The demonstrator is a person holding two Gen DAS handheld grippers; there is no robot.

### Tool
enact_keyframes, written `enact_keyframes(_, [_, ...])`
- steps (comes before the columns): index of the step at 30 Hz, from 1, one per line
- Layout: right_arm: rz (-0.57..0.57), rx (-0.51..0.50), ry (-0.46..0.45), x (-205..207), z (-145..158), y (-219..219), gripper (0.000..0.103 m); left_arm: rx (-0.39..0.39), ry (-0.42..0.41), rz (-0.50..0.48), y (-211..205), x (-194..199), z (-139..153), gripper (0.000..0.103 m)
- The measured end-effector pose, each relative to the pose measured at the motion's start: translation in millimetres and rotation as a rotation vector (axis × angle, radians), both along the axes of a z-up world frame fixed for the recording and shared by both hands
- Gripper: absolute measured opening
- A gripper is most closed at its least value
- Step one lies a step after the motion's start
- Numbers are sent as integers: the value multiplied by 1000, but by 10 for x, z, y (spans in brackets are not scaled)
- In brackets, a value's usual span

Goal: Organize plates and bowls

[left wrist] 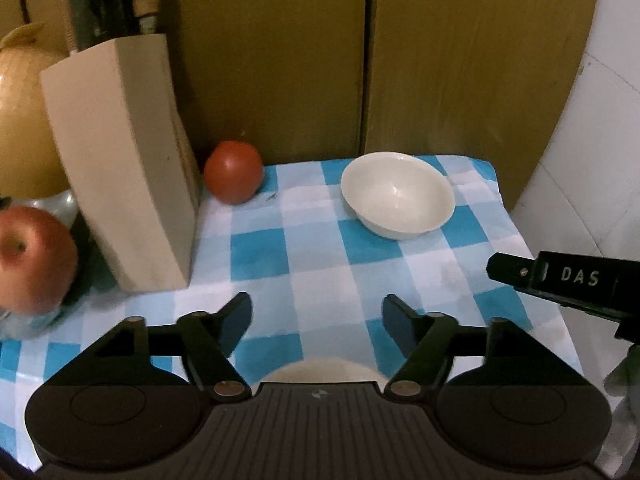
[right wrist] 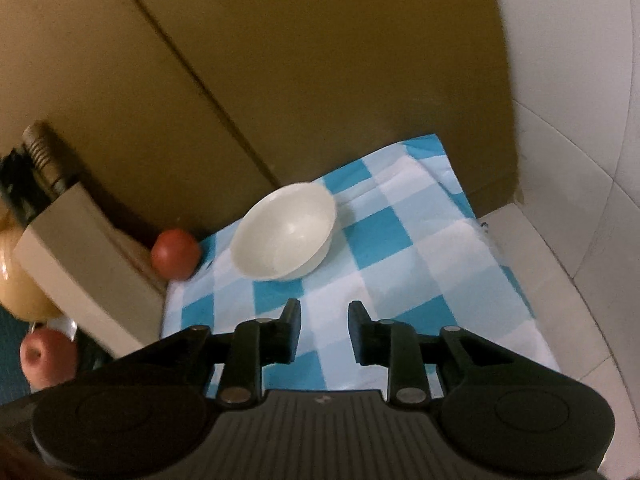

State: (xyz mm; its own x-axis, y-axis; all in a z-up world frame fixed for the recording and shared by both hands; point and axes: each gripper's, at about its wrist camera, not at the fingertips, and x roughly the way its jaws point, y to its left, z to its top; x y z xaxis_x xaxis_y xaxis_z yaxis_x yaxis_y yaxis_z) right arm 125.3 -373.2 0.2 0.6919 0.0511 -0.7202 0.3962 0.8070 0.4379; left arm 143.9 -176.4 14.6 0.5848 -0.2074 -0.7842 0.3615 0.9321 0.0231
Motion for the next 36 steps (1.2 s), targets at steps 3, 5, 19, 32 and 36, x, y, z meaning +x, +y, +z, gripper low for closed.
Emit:
enact_keyframes(3, [-10, 13, -10, 89, -15, -69, 29, 24, -4, 5, -82, 108, -32, 85])
enact_keyframes(5, [-14, 15, -23, 153, -12, -98, 32, 25, 6, 10, -127, 198, -65, 85])
enact_keyframes(19, [-26, 63, -51, 540, -178, -245, 35, -20, 53, 84, -369, 730, -236, 85])
enact_keyframes(32, [-3, 98, -24, 785, -432, -237, 35, 7, 74, 118, -552, 967, -543, 86])
enact_keyframes(36, [-9, 131, -11, 824, -521, -263, 33, -1, 89, 133, -533, 1021, -571, 86])
